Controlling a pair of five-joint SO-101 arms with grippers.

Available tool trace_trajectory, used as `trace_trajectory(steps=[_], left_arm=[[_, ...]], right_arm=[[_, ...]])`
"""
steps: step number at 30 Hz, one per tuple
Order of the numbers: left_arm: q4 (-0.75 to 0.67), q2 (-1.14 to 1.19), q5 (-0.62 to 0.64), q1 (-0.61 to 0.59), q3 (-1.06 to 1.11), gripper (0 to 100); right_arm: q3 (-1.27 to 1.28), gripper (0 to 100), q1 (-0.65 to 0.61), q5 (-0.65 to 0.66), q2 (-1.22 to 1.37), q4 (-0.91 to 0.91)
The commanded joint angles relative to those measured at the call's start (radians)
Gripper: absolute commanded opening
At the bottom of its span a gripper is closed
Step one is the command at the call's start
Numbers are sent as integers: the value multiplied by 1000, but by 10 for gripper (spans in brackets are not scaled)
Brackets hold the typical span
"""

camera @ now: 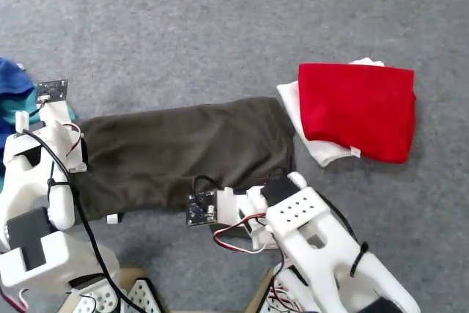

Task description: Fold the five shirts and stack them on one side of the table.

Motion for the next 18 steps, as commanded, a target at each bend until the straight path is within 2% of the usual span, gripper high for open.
trace_trajectory(steps=[1, 8, 11, 14, 18], left_arm=[[-8, 3, 17, -1, -27, 32], [-6, 3, 18, 1, -25, 32], [11, 3, 18, 1, -27, 32], [12, 3, 18, -1, -27, 31], [8, 3, 18, -2, -28, 32]], right_arm=[[15, 293, -11, -12, 61, -98], [13, 284, 17, -14, 266, -262], [-27, 185, 44, -12, 328, -284], [-47, 16, 44, -12, 346, -284], [-88, 26, 57, -12, 346, -265]])
